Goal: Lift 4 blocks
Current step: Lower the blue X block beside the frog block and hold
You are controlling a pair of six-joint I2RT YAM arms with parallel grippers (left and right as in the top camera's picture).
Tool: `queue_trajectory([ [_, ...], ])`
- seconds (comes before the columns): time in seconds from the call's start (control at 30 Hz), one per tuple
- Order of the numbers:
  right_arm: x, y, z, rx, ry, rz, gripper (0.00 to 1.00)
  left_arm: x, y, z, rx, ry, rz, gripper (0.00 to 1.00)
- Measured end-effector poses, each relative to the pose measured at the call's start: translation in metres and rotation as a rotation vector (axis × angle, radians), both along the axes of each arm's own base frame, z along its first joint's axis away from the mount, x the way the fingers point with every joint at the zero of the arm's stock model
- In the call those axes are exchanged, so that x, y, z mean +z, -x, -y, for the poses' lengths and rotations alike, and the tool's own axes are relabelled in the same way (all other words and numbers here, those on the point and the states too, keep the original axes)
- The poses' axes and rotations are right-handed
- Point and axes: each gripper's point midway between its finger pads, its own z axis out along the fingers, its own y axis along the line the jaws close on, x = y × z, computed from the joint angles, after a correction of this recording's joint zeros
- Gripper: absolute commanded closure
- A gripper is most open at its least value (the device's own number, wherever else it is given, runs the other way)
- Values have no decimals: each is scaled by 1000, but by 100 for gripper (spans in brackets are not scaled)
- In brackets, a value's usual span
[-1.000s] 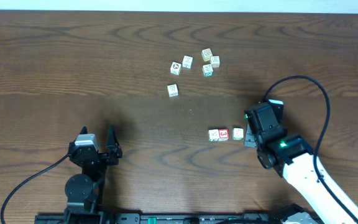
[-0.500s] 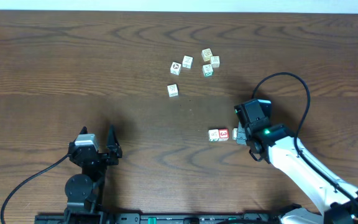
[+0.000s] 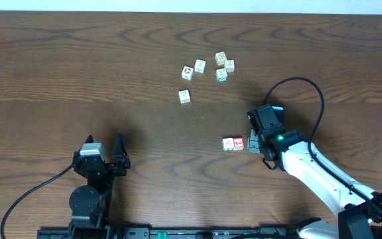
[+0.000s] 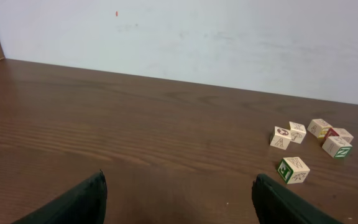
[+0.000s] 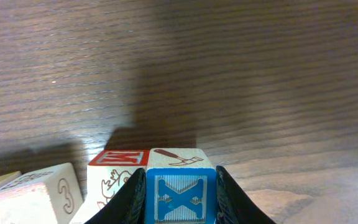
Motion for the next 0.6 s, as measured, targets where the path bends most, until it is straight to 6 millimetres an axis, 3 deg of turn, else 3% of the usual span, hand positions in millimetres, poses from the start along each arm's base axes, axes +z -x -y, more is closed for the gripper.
queue_trajectory([
  [0.6, 0, -2, -15, 130, -32, -10, 79, 0, 0, 0, 0, 0, 0, 25],
])
